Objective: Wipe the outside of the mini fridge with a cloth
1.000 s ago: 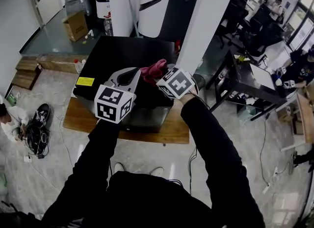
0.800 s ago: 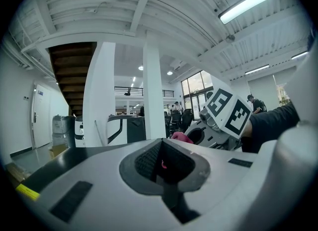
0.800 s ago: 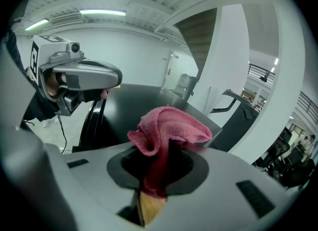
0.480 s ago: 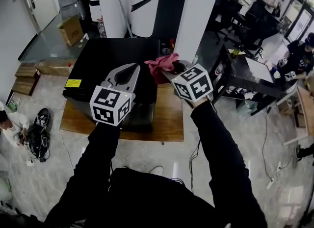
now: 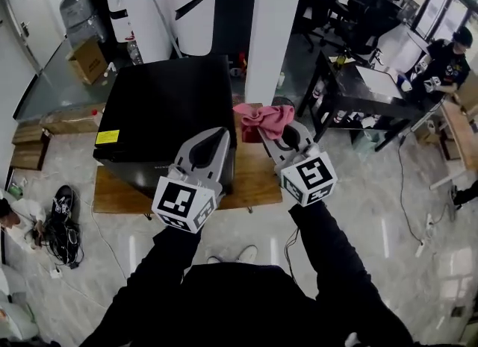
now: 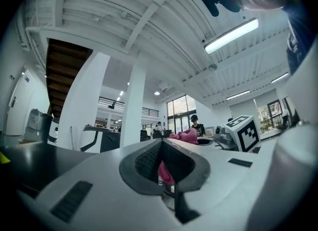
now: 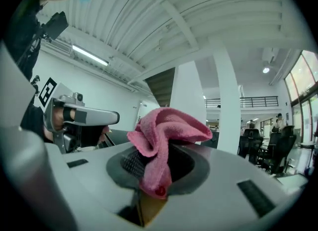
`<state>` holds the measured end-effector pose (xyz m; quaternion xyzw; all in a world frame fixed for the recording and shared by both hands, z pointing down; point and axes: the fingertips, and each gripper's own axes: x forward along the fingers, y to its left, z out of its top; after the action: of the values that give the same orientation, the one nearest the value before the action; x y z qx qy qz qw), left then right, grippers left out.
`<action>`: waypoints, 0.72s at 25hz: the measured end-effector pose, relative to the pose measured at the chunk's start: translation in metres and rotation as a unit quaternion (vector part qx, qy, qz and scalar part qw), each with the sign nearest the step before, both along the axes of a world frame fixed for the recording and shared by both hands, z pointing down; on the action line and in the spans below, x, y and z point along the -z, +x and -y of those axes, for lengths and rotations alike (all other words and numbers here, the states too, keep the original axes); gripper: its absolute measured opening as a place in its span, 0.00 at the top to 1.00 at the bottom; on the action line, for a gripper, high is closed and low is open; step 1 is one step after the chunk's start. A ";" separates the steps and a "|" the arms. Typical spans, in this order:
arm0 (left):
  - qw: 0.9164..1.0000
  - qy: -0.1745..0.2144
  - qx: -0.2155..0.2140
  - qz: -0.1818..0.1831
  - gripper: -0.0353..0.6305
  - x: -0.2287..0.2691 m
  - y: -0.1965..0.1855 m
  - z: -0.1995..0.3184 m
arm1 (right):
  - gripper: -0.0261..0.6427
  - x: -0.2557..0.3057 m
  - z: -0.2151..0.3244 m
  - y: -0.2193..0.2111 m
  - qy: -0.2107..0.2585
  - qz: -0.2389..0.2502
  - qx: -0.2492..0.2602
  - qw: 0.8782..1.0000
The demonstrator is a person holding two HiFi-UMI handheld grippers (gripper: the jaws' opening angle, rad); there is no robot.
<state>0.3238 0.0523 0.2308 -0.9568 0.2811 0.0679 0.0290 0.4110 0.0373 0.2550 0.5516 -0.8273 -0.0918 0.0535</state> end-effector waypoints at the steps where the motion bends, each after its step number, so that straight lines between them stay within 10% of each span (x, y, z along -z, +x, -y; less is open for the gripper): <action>1: 1.000 -0.002 -0.011 0.002 0.94 -0.008 0.002 -0.010 | 0.83 -0.008 -0.007 0.000 0.001 0.001 -0.008 1.000; 18: 0.997 -0.034 -0.069 0.009 0.94 -0.090 0.019 -0.065 | 0.83 -0.104 -0.025 -0.002 -0.065 -0.012 -0.021 0.998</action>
<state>0.3426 0.1173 0.3208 -0.9750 0.2162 0.0512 -0.0058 0.4091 0.0623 0.3594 0.5629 -0.8192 -0.0432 0.1008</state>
